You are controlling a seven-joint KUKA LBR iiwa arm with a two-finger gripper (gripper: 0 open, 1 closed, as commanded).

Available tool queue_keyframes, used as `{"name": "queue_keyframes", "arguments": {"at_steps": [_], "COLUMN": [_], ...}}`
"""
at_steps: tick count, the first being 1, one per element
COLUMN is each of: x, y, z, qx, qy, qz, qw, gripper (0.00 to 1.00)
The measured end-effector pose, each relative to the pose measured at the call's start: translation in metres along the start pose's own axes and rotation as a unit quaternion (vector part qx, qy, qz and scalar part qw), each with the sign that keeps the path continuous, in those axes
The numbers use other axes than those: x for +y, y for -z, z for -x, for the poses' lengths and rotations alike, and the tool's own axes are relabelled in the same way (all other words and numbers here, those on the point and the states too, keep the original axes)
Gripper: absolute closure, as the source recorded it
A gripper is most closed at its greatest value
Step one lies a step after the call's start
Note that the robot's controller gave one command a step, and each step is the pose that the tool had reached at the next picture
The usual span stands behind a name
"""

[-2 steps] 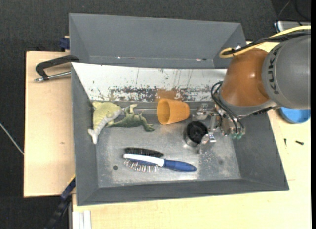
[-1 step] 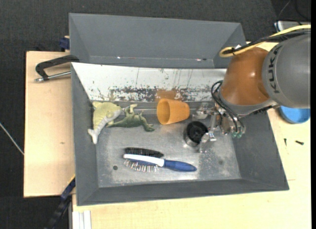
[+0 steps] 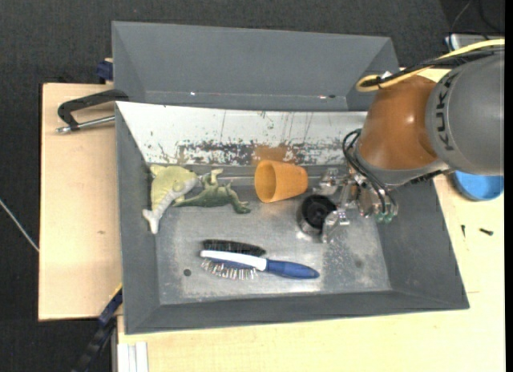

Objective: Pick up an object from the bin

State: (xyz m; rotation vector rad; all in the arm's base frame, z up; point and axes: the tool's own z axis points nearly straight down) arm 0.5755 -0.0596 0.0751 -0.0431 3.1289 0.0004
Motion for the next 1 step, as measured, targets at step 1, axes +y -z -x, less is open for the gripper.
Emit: {"name": "queue_keyframes", "arguments": {"at_steps": [1], "x": [0.0003], "y": [0.0685], "z": [0.0042], "qx": [-0.0006], "qy": [0.000], "qz": [-0.001], "qw": [1.0000], "gripper": [1.00]}}
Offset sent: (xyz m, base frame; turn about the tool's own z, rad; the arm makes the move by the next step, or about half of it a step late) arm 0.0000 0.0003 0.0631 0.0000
